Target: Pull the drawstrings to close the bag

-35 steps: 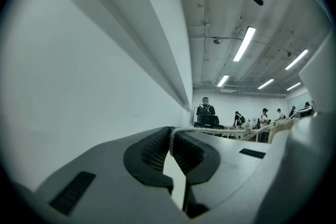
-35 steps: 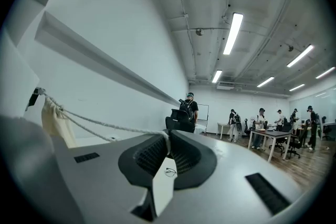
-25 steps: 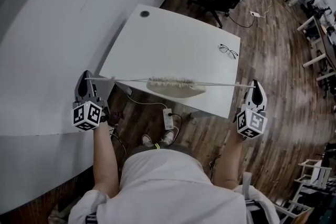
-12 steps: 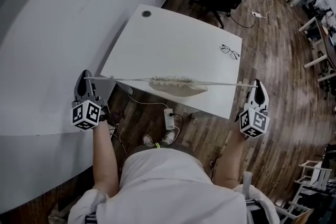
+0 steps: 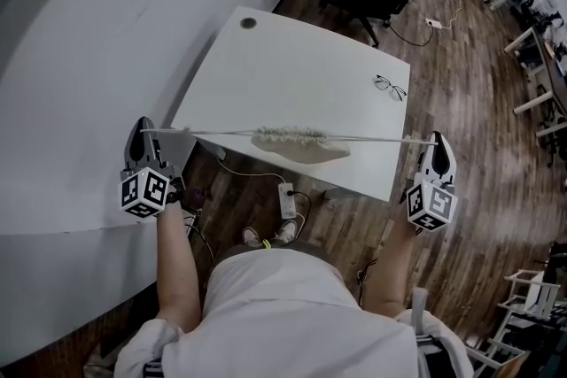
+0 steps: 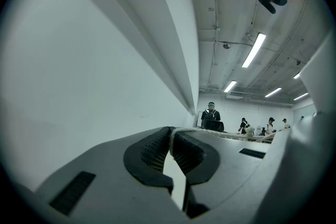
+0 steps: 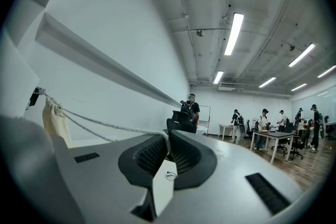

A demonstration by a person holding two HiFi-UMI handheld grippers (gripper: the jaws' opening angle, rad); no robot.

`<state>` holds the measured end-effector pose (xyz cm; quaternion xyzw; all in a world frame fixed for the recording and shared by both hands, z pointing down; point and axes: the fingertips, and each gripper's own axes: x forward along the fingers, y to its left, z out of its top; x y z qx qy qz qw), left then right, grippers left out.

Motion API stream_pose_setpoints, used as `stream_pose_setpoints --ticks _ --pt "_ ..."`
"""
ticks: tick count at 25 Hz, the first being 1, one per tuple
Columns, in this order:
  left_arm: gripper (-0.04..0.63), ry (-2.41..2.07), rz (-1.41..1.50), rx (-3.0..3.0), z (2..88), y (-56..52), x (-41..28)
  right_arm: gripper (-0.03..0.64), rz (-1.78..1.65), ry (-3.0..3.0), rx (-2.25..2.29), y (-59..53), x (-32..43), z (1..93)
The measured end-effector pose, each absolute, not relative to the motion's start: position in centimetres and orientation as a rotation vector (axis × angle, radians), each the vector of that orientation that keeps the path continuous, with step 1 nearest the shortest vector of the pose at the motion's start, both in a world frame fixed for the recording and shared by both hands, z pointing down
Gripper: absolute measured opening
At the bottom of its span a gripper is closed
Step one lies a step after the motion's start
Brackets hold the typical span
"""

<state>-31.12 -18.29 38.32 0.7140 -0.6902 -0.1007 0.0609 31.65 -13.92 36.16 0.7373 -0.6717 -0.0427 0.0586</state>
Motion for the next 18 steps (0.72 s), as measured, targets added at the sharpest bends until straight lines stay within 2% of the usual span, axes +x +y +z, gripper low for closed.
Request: stream_pose_setpoints --ticks 18 --pt "0.017 -2.04 -0.276 2.16 39.7 -19.5 -32.0 0.043 -0.054 -2.053 2.269 -14.3 31.4 37.4"
